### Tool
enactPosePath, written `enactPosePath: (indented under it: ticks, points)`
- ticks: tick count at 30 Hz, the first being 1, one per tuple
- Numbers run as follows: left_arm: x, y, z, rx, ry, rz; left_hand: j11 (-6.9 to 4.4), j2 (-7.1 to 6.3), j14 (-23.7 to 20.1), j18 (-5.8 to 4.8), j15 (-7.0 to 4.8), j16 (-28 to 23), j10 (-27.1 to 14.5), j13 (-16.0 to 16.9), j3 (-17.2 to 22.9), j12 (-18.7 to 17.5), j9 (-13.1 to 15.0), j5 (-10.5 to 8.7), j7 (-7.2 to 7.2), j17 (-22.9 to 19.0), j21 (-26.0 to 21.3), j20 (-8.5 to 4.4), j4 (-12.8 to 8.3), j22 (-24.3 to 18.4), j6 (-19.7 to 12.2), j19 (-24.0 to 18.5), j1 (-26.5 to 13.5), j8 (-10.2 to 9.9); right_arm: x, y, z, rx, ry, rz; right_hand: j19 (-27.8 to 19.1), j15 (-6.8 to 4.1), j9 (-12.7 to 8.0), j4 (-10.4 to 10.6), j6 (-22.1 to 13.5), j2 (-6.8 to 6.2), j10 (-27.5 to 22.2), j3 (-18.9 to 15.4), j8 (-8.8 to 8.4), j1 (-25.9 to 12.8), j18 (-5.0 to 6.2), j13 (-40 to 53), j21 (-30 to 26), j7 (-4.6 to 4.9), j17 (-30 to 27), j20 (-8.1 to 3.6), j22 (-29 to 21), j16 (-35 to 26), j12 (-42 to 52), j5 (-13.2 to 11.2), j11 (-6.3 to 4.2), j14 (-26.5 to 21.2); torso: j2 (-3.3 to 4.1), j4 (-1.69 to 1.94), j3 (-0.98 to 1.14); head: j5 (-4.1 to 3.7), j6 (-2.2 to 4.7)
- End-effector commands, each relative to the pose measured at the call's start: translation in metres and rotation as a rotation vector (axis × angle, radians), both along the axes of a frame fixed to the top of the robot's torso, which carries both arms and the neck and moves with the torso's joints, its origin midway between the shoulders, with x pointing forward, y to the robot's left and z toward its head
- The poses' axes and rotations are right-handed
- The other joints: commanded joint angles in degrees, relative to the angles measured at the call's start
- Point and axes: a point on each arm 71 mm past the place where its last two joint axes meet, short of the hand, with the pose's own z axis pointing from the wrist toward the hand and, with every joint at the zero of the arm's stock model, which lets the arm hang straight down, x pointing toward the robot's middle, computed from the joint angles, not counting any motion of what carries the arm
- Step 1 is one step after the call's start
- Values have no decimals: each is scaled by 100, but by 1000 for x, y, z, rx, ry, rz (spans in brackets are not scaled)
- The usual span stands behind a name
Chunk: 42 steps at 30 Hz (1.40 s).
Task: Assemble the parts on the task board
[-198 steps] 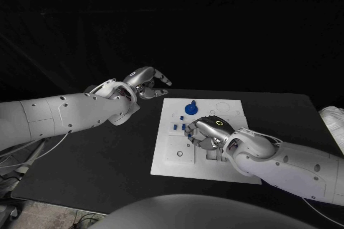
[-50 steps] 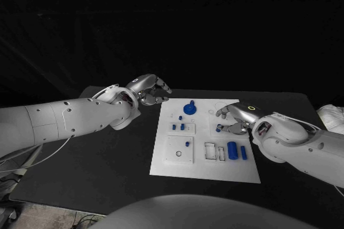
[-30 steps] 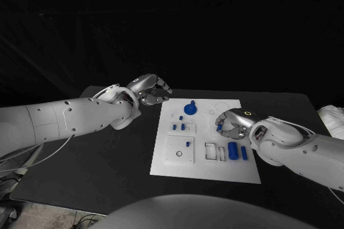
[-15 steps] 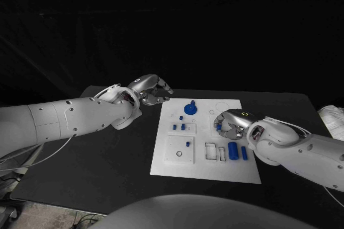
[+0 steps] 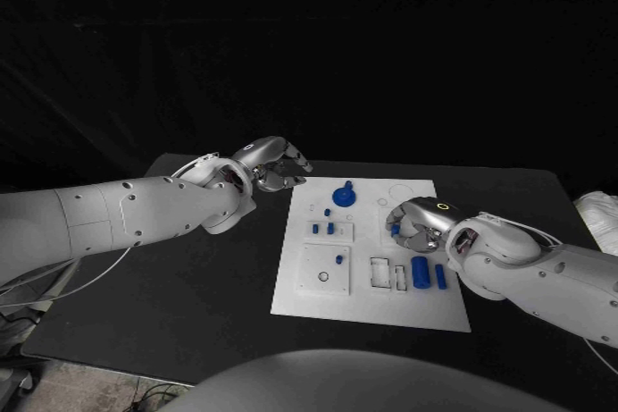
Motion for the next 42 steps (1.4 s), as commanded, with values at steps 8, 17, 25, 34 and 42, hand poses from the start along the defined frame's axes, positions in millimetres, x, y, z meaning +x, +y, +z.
enactPosePath:
  ticks: [8,17,25,34,42]
  points:
    - [0,0,-1,2,17,-1,32,7,18,129,49,-109,24,-5,54,33,1,48,1,-172,-193,5,2,860,15,-93,28,-27,-2,2,30,76,-30,14,-12,-41,90,-8,17,19,185,0,81,-14,-58,12,29,22,489,-60,1065,-38,41,-54,-98,78,1,-2,0,71,0]
    - [1,-1,-3,5,22,1,29,-6,-53,156,54,-201,-7,-10,62,16,1,46,9,-320,-345,13,12,822,12,-157,26,-26,-3,18,82,135,-26,54,-34,-46,136,-14,-7,34,229,6,94,-19,-51,13,4,29,453,-65,1055,-56,48,-86,-105,58,-7,-5,2,92,0]
    - [0,-3,-6,5,27,-4,23,-5,-84,164,54,-234,-35,-11,68,3,2,45,25,-369,-394,16,14,810,13,-183,24,-25,-27,56,82,147,25,174,-49,-52,179,-15,-40,43,283,4,98,-37,-47,13,-10,29,443,-69,1050,-62,56,-131,-114,51,-10,-16,7,134,0]
    - [-2,-2,-8,6,34,-6,11,-2,-134,179,50,-297,-74,-10,78,-11,3,59,62,-472,-480,18,10,790,16,-224,31,-23,-61,100,47,120,-16,335,-40,-68,218,-49,-49,20,368,17,103,-30,-51,7,6,17,445,-80,1056,-62,58,-119,-133,53,0,5,7,226,0]
    - [-2,0,-8,7,38,-2,11,-2,-134,179,50,-297,-74,-10,78,-11,3,59,62,-472,-480,18,10,790,16,-224,31,-23,-74,121,25,113,24,376,-55,-61,237,-59,-102,-2,335,31,73,-56,-47,-24,-12,29,431,-82,1048,-68,-15,-187,-117,47,-2,-5,-5,267,0]
